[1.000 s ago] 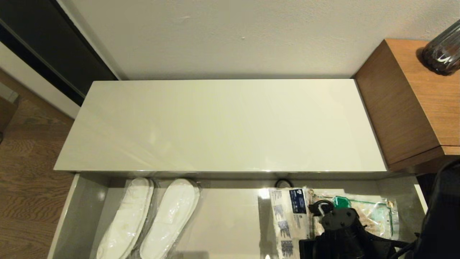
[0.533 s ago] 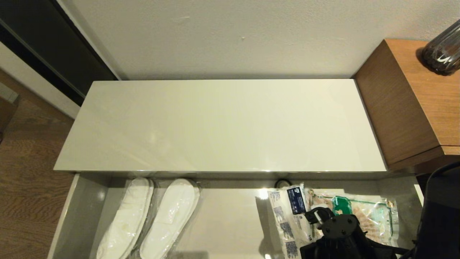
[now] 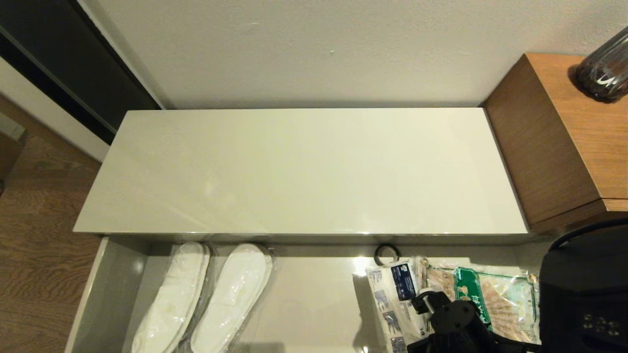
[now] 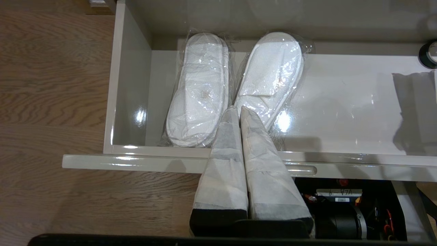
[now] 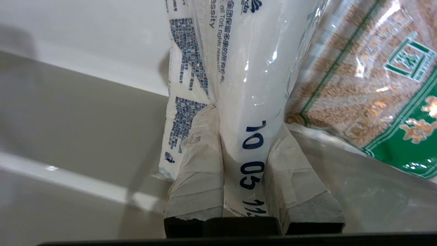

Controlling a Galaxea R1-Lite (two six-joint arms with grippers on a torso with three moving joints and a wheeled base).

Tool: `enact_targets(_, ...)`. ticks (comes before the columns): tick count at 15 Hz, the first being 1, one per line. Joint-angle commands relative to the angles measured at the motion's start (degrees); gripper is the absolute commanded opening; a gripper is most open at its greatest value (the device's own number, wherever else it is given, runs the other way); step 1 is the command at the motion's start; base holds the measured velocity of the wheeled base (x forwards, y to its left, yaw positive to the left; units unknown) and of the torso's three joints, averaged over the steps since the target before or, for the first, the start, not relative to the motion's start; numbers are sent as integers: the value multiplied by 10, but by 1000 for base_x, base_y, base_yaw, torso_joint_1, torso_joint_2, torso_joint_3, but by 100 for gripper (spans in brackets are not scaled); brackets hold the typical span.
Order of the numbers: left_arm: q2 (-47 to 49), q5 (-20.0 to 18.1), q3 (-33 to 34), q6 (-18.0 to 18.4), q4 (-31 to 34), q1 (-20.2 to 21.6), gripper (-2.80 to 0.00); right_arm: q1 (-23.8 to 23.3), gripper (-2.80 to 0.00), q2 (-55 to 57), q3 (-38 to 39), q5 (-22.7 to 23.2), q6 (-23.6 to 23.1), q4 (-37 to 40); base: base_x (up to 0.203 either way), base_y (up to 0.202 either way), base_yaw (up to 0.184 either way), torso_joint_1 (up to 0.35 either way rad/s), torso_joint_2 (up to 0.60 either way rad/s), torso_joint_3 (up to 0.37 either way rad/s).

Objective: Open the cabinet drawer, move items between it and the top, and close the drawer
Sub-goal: Put the tissue in the drawer, then close the drawer

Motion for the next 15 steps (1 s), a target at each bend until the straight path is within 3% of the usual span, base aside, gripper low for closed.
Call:
enact_targets(1,0,0,0,0,1,0,-280,0,-280,35,1,-9,1,-22,0,0,0,0,0,0)
enact_targets(4,0,1,0,0,1,0,-280,0,-280,57,11,-28,-11,-72,0,0,0,0,0,0)
enact_targets(5,0,0,0,0,1,0,-280,0,0,56,10,-30,-12,-73,0,0,0,0,0,0)
enact_targets(12,0,1,0,0,1,0,-280,1,0,44,15,-29,-13,-74,0,0,0,0,0,0)
enact_targets(15,0,0,0,0,1,0,-280,0,0,-35,14,-28,-23,-53,0,0,0,0,0,0)
